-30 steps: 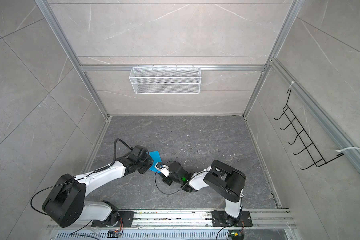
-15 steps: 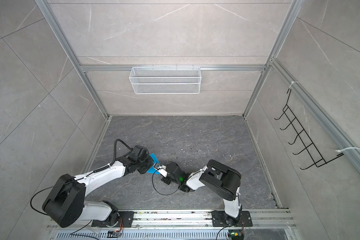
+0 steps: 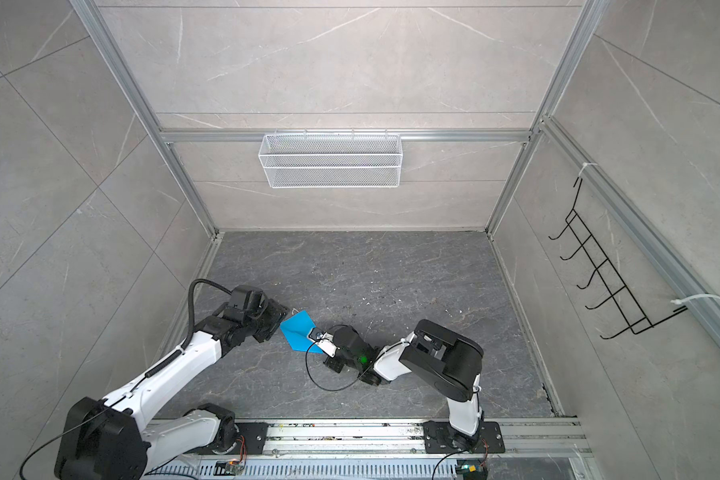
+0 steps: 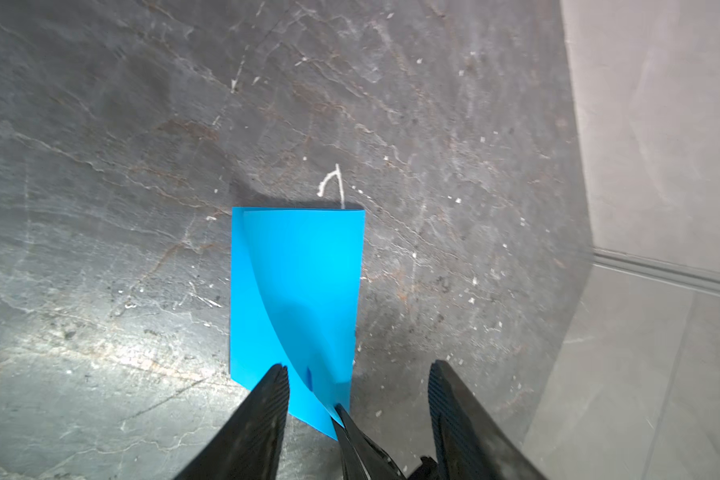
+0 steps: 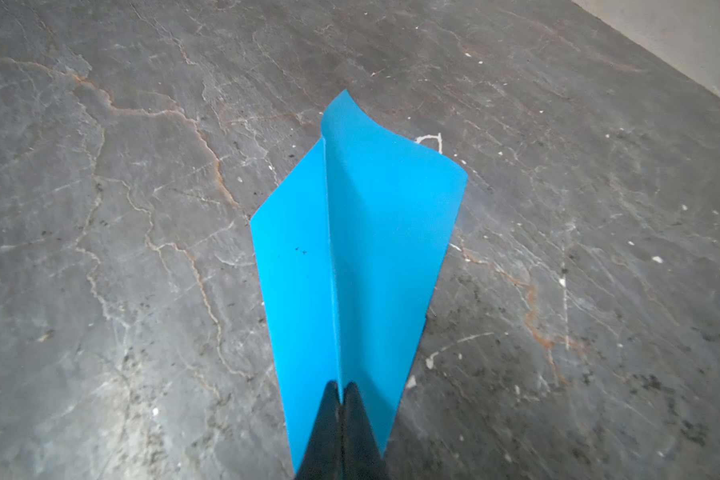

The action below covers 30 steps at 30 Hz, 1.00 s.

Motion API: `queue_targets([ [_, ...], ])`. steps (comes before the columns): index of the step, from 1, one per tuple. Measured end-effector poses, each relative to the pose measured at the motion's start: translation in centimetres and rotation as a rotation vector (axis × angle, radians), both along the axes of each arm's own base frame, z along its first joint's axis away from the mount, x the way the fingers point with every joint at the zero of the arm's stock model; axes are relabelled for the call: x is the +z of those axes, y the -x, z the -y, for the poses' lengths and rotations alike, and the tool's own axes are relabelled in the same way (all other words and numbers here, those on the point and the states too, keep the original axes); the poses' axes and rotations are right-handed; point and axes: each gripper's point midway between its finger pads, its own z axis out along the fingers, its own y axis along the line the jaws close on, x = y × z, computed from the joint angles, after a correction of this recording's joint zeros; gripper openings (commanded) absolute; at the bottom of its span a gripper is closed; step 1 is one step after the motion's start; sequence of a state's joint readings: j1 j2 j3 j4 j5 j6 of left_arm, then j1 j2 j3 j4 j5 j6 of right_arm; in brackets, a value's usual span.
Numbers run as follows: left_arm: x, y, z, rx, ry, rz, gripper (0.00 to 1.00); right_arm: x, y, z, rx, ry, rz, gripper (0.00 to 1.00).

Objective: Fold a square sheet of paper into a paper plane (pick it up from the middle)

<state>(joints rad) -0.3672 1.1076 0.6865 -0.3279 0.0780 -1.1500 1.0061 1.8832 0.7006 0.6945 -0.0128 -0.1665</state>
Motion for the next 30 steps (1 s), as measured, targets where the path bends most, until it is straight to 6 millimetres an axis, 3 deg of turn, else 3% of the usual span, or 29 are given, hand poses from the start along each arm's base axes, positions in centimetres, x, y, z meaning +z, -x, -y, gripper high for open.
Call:
queue_targets([
  [8, -3.4, 3.5, -0.6, -0.03, 0.025, -0.002, 0.59, 0.8, -0.6, -0.8, -0.011, -0.068, -0.139, 0.02],
  [13, -3.5, 4.2, -0.8, -0.034, 0.054, 0.065, 0.57, 1.1, -0.7, -1.0, -0.018, -0.104, -0.202, 0.02],
  [22, -5.7, 5.0, -0.3, -0.048, 0.111, 0.063, 0.29, 0.0, -0.5, -1.0, -0.033, -0.131, -0.303, 0.04],
  [30, -6.9, 4.6, 0.7, -0.077, 0.136, 0.036, 0.25, -0.5, -0.8, -0.9, -0.048, -0.16, -0.363, 0.05],
])
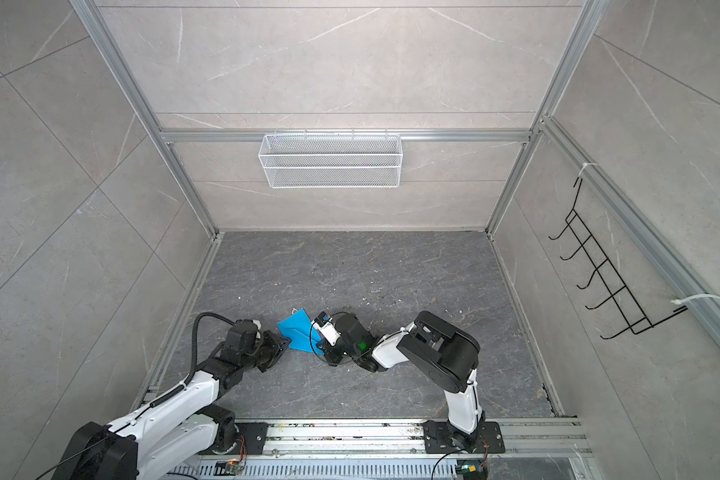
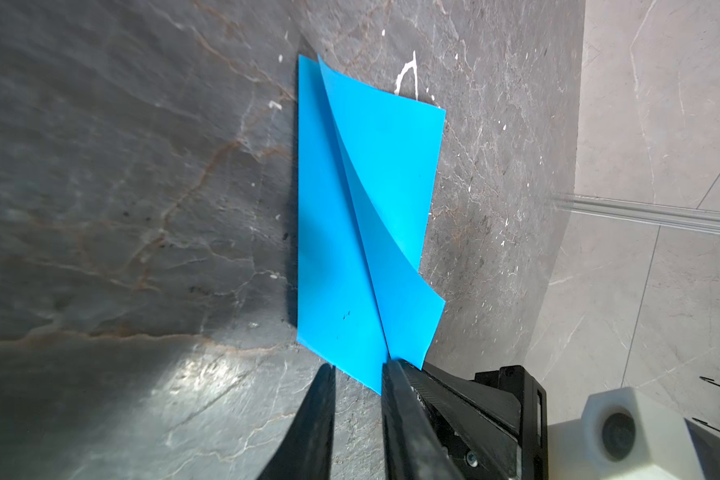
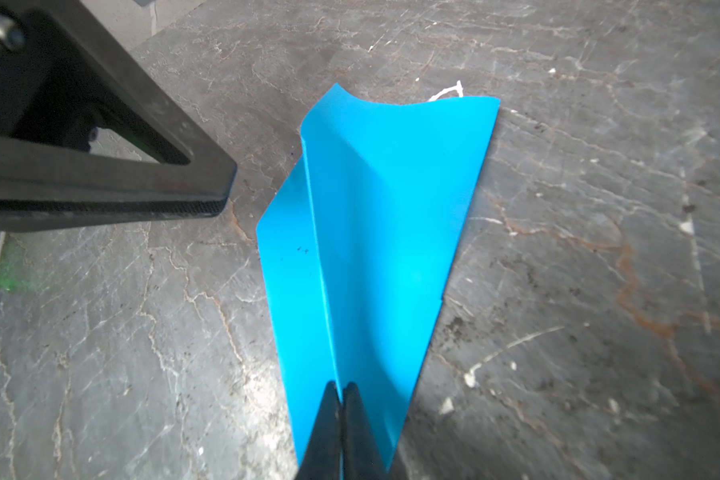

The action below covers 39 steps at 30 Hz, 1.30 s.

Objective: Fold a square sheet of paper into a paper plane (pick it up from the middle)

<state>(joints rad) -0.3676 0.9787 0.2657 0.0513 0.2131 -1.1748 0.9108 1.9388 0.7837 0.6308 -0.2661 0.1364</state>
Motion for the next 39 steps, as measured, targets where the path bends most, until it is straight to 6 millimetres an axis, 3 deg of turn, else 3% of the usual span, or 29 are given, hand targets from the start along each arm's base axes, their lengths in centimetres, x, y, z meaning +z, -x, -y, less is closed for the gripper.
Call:
queue_targets([
  [6, 0.8, -0.3, 0.1, -0.004, 0.009, 0.037, 0.33, 0.2, -0.4, 0.1, -0.009, -0.024, -0.027, 0.05],
  [12, 2.6, -0.5, 0.1, -0.006, 0.03, 0.112, 0.23, 0.5, -0.6, 0.2, -0.014, -0.05, -0.055, 0.05],
  [15, 1.8, -0.5, 0.2, -0.011, 0.021, 0.087, 0.16, 0.7, -0.8, 0.2, -0.018, -0.073, -0.071, 0.05],
  [23, -1.6, -0.5, 0.9, -0.044, -0.027, -0.046, 0.1, 0.9, -1.1, 0.2, -0.021, -0.109, -0.109, 0.05],
  [30, -0.1, -2.4, 2.3, -0.074, -0.008, 0.0, 0.08, 1.0, -1.1, 0.2, -0.016, -0.116, -0.115, 0.05],
  [39, 0.3, -1.6, 2.0, -0.081, -0.027, -0.013, 0.06, 1.0, -1.1, 0.2, -0.013, -0.117, -0.117, 0.05],
])
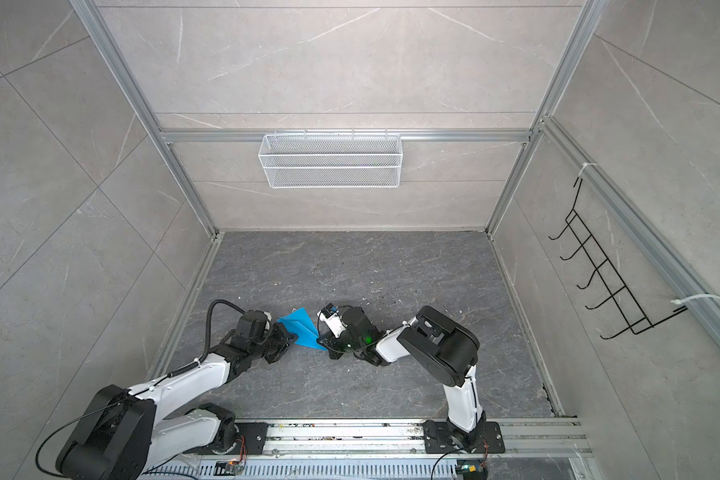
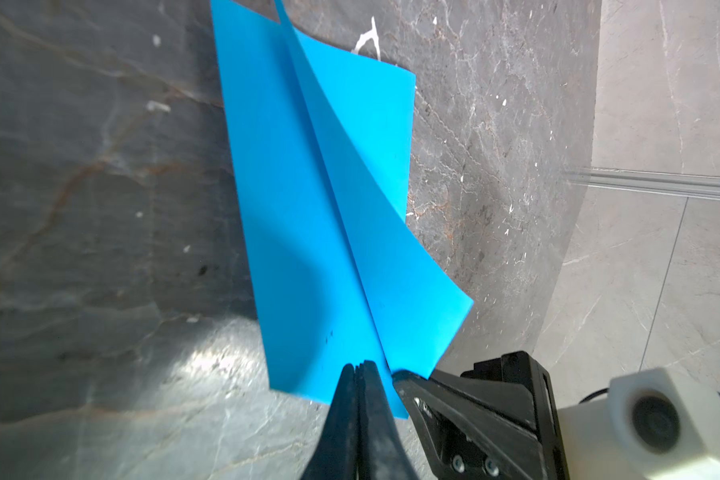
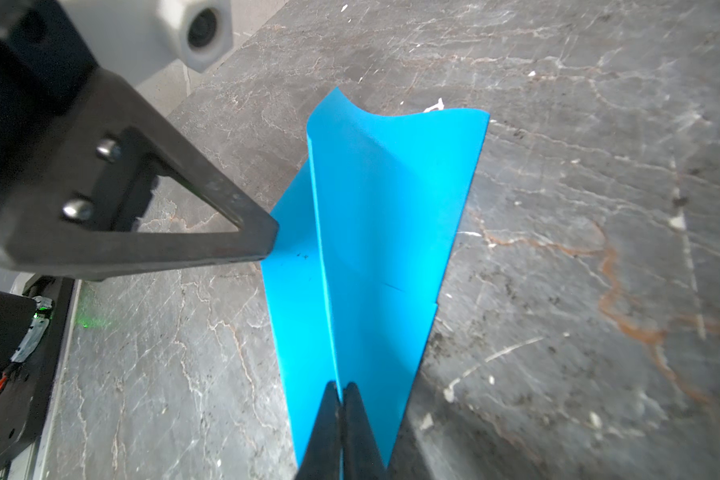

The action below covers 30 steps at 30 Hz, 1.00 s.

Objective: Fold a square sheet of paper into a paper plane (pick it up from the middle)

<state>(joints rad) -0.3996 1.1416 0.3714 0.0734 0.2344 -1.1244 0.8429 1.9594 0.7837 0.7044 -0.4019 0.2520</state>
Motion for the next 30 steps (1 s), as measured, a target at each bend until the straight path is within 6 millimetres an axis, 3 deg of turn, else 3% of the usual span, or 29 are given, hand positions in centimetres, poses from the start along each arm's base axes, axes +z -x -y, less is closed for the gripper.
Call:
queue_targets([
  [5, 0.0, -0.6, 0.3, -0.01, -0.014, -0.013, 0.05, -0.4, 0.2, 0.0, 0.004, -0.001, -0.019, 0.04],
  [18, -3.5, -0.7, 0.4, -0.029, -0.069, -0.111, 0.01, -0.3, 0.2, -0.2, -0.005, -0.015, -0.036, 0.05],
  [30, -3.6, -1.0, 0.5, -0.028, -0.069, -0.116, 0.0, -0.2, -0.2, 0.1, -0.043, -0.048, -0.112, 0.08],
])
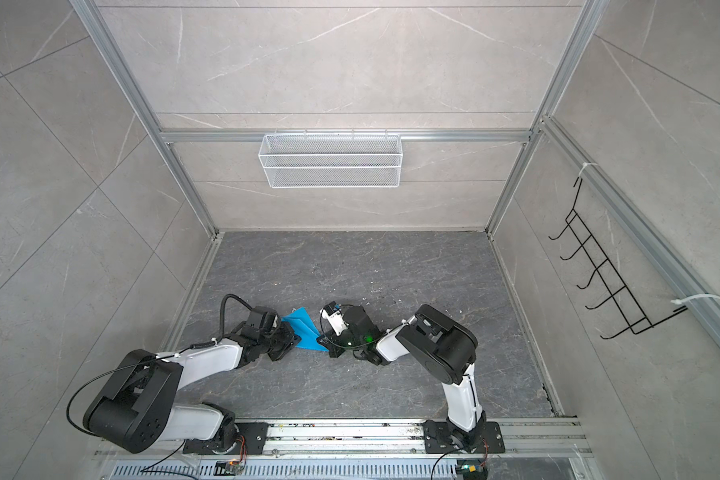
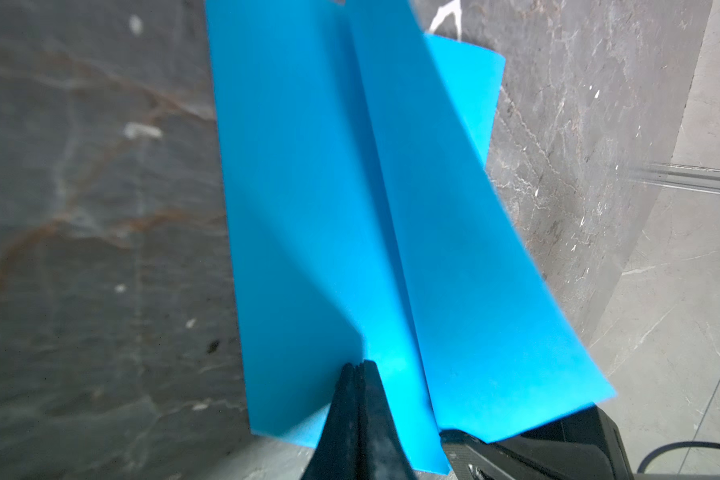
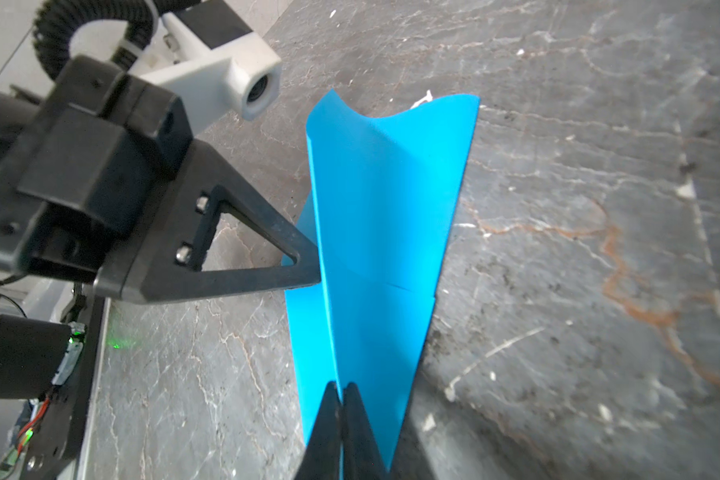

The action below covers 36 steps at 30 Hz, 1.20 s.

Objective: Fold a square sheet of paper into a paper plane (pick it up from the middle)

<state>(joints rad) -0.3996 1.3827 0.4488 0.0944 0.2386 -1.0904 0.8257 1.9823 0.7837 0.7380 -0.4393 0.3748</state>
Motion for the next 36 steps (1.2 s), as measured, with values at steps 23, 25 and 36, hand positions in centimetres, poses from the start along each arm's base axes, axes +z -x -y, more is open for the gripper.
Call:
queue_targets([
  [23, 0.08, 0.27, -0.01, -0.005, -0.015, -0.032, 0.04, -1.14, -0.44, 0.41, -0.023, -0.033, -0.193, 0.05],
  [25, 0.07, 0.32, 0.01, -0.006, -0.016, -0.034, 0.05, -1.07, -0.53, 0.45, -0.03, -0.042, -0.219, 0.04],
  [36, 0.13, 0.41, -0.01, -0.013, -0.024, -0.043, 0.05, -0.85, -0.34, 0.38, -0.018, -0.065, -0.27, 0.13],
])
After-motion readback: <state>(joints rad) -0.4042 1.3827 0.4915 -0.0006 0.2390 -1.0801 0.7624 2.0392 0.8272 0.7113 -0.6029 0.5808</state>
